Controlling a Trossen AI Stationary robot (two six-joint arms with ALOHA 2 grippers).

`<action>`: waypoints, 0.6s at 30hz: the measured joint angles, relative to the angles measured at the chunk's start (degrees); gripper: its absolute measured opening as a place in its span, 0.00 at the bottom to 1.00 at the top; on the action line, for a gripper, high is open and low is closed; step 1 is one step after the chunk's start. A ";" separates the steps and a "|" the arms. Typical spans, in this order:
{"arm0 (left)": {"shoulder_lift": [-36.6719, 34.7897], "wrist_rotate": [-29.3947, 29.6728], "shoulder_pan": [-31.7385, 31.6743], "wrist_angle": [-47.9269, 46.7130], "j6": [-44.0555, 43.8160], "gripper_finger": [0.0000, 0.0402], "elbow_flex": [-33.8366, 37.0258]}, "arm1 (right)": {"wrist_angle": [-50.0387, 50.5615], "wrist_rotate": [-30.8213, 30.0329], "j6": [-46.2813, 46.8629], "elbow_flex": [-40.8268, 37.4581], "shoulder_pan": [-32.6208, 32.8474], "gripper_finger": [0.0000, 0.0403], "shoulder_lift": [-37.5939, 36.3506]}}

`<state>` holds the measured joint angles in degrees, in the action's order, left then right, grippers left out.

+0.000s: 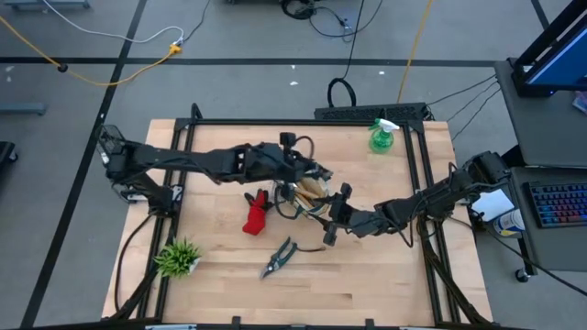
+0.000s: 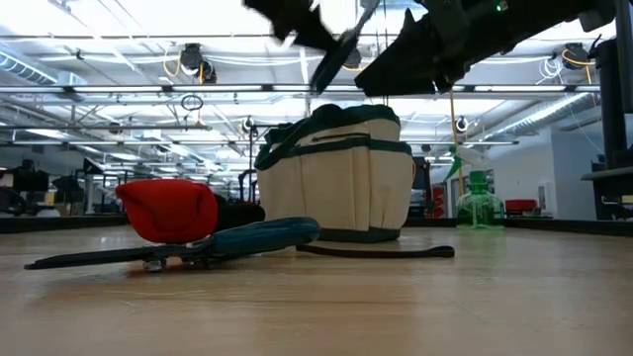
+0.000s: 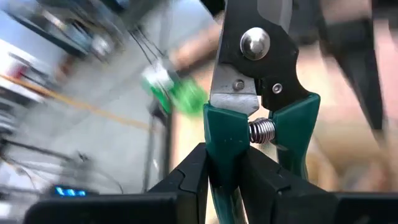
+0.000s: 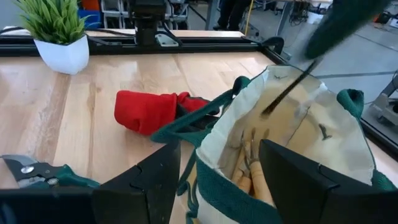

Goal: Pick & Place Garden tools in Gardening bag
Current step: Put the left green shear scissors into the gardening bag

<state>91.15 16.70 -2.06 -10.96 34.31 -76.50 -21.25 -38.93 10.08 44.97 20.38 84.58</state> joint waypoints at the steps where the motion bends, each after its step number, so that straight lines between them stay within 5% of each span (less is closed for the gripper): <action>1: 0.30 0.08 -0.21 -2.00 -0.25 0.18 0.23 | 0.30 0.01 0.36 0.00 0.00 0.53 0.00; 18: 2.30 -0.75 -1.80 -16.79 -6.82 0.18 0.02 | 7.29 0.10 5.75 0.02 0.78 0.53 0.00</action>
<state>93.45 15.95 -3.86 -27.75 27.50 -76.49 -13.96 -38.84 15.84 44.99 21.17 84.58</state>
